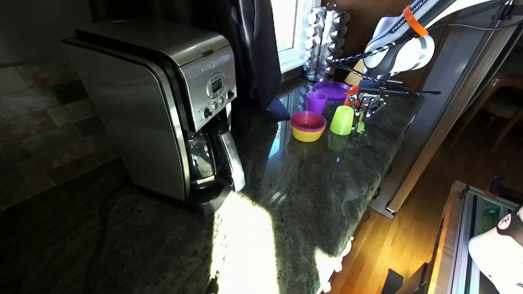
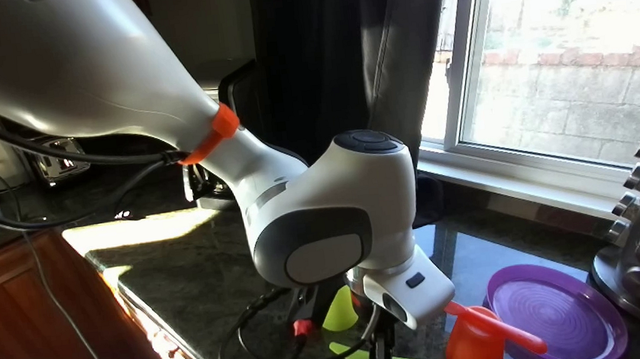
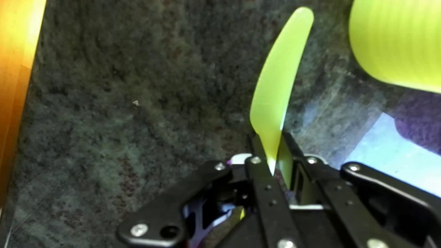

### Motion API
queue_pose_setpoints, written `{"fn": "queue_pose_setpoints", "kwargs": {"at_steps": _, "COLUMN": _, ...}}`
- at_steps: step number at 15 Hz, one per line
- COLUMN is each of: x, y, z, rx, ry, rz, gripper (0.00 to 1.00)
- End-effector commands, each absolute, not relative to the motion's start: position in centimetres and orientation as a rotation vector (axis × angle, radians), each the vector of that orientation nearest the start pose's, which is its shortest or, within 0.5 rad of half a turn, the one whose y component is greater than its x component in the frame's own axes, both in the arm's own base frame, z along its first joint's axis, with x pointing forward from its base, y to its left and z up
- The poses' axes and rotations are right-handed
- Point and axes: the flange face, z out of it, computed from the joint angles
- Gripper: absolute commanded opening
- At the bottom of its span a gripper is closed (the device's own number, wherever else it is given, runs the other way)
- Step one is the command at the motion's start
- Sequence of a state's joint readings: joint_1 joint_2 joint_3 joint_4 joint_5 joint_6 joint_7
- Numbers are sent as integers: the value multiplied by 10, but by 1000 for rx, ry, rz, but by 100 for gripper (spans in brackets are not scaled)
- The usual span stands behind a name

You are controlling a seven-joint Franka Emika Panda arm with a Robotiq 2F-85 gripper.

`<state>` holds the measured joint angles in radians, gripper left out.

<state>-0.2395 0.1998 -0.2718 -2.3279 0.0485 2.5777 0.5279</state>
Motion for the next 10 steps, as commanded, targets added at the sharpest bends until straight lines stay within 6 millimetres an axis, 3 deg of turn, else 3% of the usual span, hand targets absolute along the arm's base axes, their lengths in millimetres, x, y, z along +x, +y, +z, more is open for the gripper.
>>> {"fn": "queue_pose_setpoints", "kwargs": {"at_steps": 1, "x": 455, "y": -263, "z": 260, "rx": -2717, "ry": 1616, "rz": -91, "gripper": 4}}
{"fn": "queue_pose_setpoints", "kwargs": {"at_steps": 10, "x": 445, "y": -253, "z": 274, "rx": -2758, "ry": 1535, "rz": -94, "gripper": 4}}
